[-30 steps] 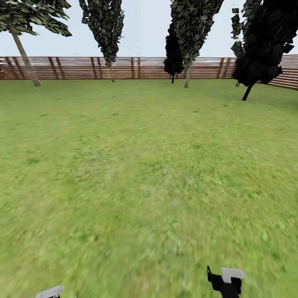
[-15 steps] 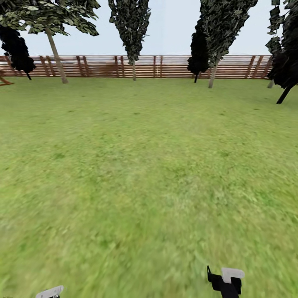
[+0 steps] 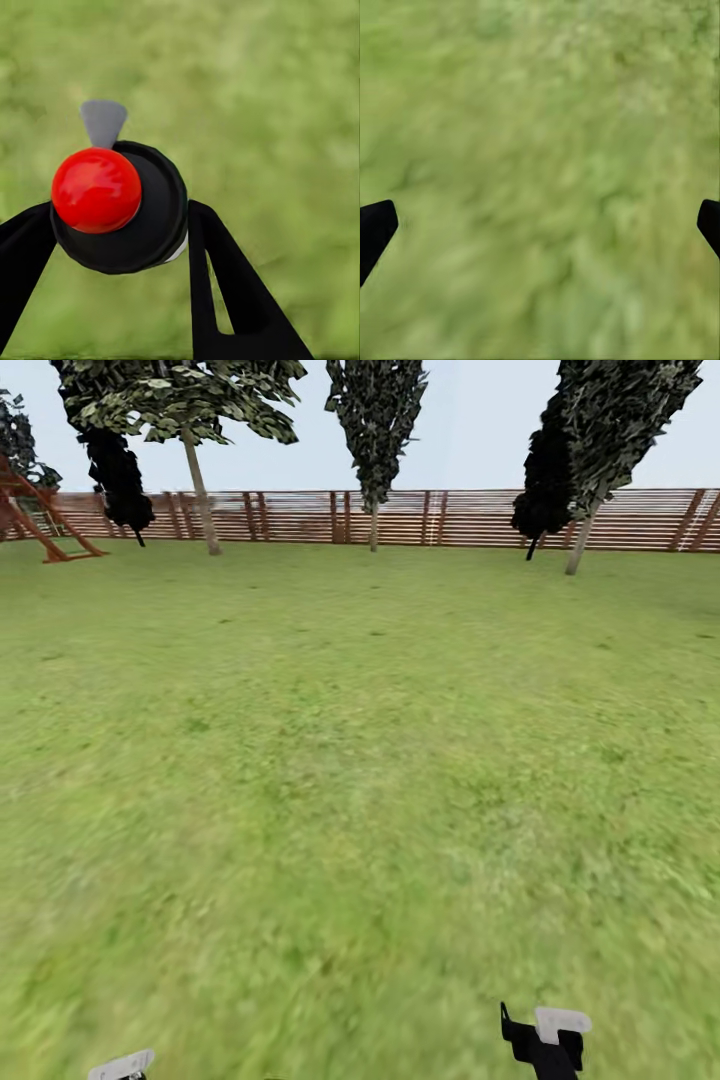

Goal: In the garden, pick up the pesticide atomizer on the floor and spray pesticide onto both trees until each tree trunk is fully covered.

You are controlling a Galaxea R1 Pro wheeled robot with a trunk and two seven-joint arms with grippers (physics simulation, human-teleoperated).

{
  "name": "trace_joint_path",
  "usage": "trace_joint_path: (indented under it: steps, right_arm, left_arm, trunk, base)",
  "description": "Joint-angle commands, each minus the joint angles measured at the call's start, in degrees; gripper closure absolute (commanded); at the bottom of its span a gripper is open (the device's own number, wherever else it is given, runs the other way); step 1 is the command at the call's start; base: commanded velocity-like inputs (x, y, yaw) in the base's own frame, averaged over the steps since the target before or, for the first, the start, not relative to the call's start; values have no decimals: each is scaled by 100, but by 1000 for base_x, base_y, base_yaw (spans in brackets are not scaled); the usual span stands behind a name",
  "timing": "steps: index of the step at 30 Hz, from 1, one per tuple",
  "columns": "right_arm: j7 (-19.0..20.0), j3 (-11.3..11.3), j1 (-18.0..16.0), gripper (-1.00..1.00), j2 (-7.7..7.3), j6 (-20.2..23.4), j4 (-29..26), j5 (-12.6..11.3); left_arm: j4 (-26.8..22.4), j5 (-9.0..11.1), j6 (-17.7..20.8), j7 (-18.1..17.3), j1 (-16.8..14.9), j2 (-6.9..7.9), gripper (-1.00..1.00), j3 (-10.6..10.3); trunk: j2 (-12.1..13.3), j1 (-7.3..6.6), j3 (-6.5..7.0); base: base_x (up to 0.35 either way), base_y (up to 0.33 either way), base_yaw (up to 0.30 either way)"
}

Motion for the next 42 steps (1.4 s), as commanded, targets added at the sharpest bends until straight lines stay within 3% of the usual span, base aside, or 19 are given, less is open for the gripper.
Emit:
trace_joint_path:
  steps: [1, 16, 37, 42]
  right_arm:
    - [0, 0, 0, -100, 0, 0, 0, 0]
    - [0, 3, 0, -100, 0, 0, 0, 0]
    - [2, 8, 0, -100, 0, 2, 0, 0]
    - [9, 7, 0, -100, -40, 11, -10, 0]
  left_arm:
    - [-3, 3, 0, -1, 0, -1, 100, 4]
    - [3, 9, 9, 8, 0, 5, 100, 12]
    - [11, 9, 9, 15, 0, 1, 100, 12]
    - [12, 9, 9, 14, 0, 3, 100, 12]
  trunk:
    - [0, 0, -3]
    - [0, 0, -49]
    - [0, 0, -113]
    - [0, 0, -117]
  base:
    - [1, 1, 279]
    - [253, 19, 278]
    - [313, 153, 277]
    - [308, 160, 59]
